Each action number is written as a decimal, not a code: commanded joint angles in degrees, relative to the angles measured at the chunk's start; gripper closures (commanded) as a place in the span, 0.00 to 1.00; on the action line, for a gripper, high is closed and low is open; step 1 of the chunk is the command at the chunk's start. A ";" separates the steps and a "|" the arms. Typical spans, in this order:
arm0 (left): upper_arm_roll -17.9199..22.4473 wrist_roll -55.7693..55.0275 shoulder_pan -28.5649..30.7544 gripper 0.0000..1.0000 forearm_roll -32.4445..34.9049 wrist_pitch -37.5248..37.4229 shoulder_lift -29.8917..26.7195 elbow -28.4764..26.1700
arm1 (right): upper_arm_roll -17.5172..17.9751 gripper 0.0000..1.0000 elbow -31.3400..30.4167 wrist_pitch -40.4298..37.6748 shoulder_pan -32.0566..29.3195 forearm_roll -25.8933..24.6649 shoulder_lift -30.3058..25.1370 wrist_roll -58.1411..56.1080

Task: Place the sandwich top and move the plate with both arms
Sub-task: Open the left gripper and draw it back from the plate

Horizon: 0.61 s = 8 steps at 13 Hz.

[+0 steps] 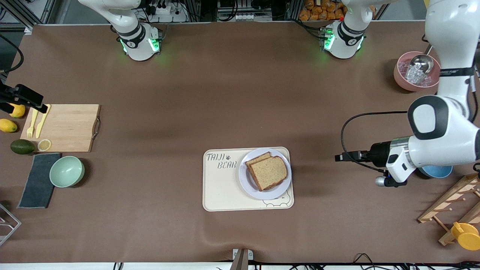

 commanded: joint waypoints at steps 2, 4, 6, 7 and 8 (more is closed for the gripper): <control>-0.06 -2.53 0.02 0.00 10.43 -6.67 -5.12 2.06 | 0.79 0.00 1.46 -0.56 -1.42 0.93 0.74 0.37; -0.24 -2.96 -0.50 0.00 15.26 -8.07 -7.50 2.06 | 0.88 0.00 1.46 -0.47 -1.42 0.58 0.82 0.11; -0.94 -3.23 -0.68 0.00 20.89 -9.57 -9.69 2.06 | 0.88 0.00 1.46 -0.56 -1.33 0.40 1.44 0.11; -0.94 -3.32 -0.68 0.00 21.43 -10.79 -10.57 2.06 | 0.88 0.00 1.46 -0.56 -1.33 0.32 1.35 0.11; -0.94 -3.41 -0.68 0.00 21.87 -11.67 -11.54 1.97 | 0.79 0.00 1.46 -0.65 -1.33 0.23 1.35 0.02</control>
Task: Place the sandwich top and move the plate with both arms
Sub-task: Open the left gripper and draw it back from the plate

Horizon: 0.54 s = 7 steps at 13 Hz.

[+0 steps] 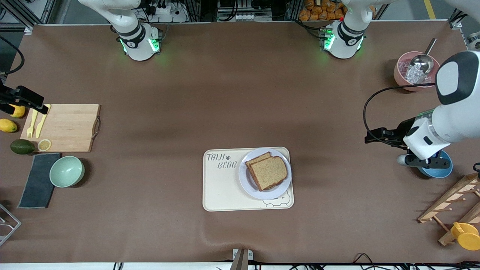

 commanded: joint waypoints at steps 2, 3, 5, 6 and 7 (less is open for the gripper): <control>-0.15 -1.16 -0.05 0.00 5.41 -2.60 -4.47 -0.61 | 0.81 0.00 2.38 -0.65 -1.38 0.27 0.69 0.02; -0.06 -1.16 0.04 0.00 6.21 -3.29 -5.09 -0.52 | 0.73 0.00 2.56 -0.65 -1.81 0.36 0.69 -0.24; 0.29 -0.98 0.22 0.00 8.14 -5.23 -7.28 -0.43 | 0.90 0.00 2.56 -0.73 -3.05 0.80 0.69 -0.77; 0.46 -0.64 0.31 0.00 9.11 -5.41 -7.64 -0.43 | 0.90 0.00 2.47 -0.56 -3.22 1.41 0.69 -0.68; 0.38 -0.63 0.39 0.00 9.64 -6.37 -7.82 0.18 | 0.82 0.00 2.47 -0.99 -3.48 1.41 0.60 -0.77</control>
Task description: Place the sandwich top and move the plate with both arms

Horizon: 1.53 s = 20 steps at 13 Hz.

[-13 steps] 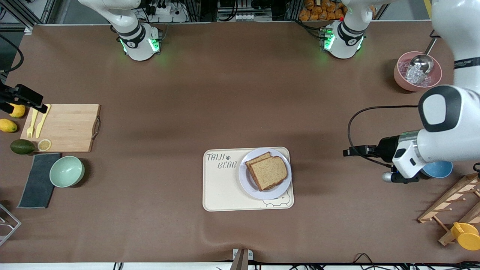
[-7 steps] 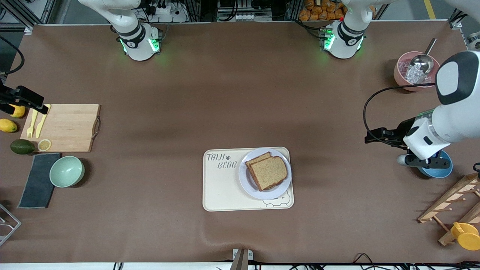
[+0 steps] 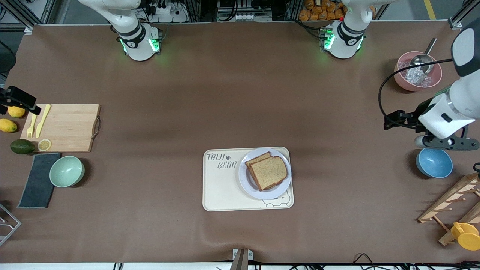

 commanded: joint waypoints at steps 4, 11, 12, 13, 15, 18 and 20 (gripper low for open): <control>0.14 -0.59 0.13 0.00 4.07 -5.29 -1.86 3.58 | 1.26 0.00 1.30 -1.25 -1.01 0.55 0.28 -0.06; 0.31 -1.03 0.40 0.00 4.26 -8.45 -4.05 4.55 | 1.35 0.00 1.12 -1.25 -1.00 0.29 0.36 -0.41; 0.23 -0.95 0.48 0.00 4.17 -8.89 -4.76 4.38 | 1.35 0.00 1.12 -1.25 -0.92 0.20 0.36 -0.41; 0.23 -0.51 1.44 0.00 3.65 -9.51 -5.72 3.86 | 1.26 0.00 1.04 -1.17 -1.00 0.11 0.45 -0.41; -0.74 -1.56 2.15 0.00 3.20 -9.69 -7.91 2.10 | 1.26 0.00 0.86 -1.08 -1.27 0.11 0.54 -0.50; -0.92 -1.73 2.85 0.00 -0.48 -7.76 -9.86 -0.19 | 1.26 0.00 0.86 -1.08 -1.18 -0.24 0.63 -0.41; -1.09 -4.27 2.86 0.00 -0.93 -7.23 -10.30 -1.33 | 1.26 0.00 0.77 -0.99 -1.27 -0.24 0.72 -0.50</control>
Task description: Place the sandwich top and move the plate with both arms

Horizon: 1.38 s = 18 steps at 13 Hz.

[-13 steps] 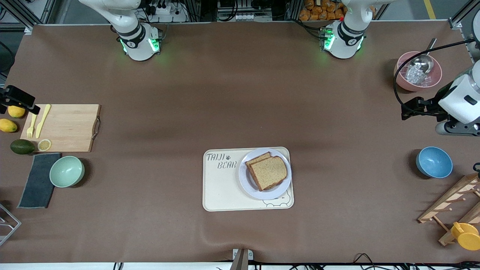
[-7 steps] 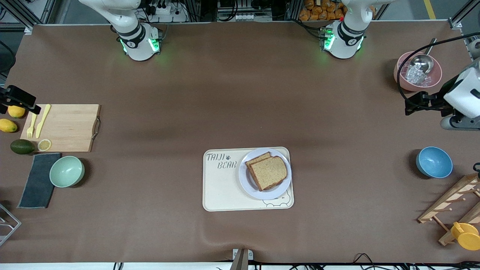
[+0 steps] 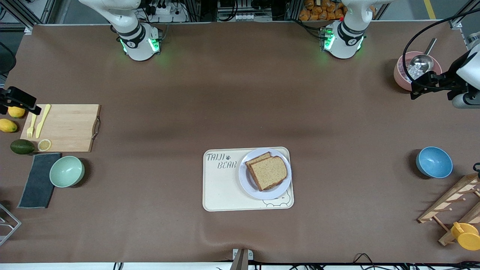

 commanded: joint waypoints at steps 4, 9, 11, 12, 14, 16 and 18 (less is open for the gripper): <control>-0.89 -4.08 0.99 0.00 -2.29 4.06 -2.48 -4.35 | 0.61 0.00 0.67 -0.61 -1.03 0.00 0.33 -0.48; -0.80 -4.08 1.16 0.00 -2.37 4.15 -2.48 -4.27 | 0.61 0.00 0.67 -0.61 -0.85 0.00 0.42 -0.39; -0.80 -4.08 1.25 0.00 -2.46 4.15 -2.39 -4.09 | 0.61 0.00 0.67 -0.61 -0.85 0.00 0.42 -0.39; -0.37 -3.91 1.17 0.00 -2.64 4.33 -2.39 -4.00 | 0.61 0.00 0.67 -0.61 -0.85 0.00 0.42 -0.39; 3.13 -3.82 -2.06 0.00 -3.16 4.42 -2.74 -4.27 | 0.61 0.00 0.58 -0.70 -0.94 0.00 0.42 -0.39; 8.50 -3.38 -7.17 0.00 -3.25 4.42 -2.92 -4.53 | 0.61 0.00 0.58 -0.70 -0.94 0.00 0.42 -0.39; 8.95 -3.38 -7.89 0.00 -3.25 4.42 -3.01 -4.71 | 0.61 0.00 0.67 -0.70 -1.03 0.00 0.42 -0.39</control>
